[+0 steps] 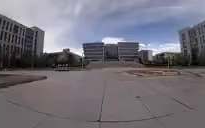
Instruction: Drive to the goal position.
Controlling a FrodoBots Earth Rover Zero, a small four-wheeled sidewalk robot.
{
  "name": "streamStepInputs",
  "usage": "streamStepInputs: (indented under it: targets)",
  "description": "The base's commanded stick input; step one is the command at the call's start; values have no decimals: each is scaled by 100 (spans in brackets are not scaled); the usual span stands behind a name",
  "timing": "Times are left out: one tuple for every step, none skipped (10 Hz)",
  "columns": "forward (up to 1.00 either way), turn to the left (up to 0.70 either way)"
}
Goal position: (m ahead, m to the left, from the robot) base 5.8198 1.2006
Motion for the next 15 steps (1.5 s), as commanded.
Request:
streamStepInputs:
  targets:
    - [85, 0]
    - [85, 0]
    - [85, 0]
    - [85, 0]
    - [85, 0]
    - [85, 0]
    - [85, 0]
    - [85, 0]
    - [85, 0]
    - [85, 0]
    - [85, 0]
    - [85, 0]
    - [85, 1]
    - [85, 2]
    - [85, 2]
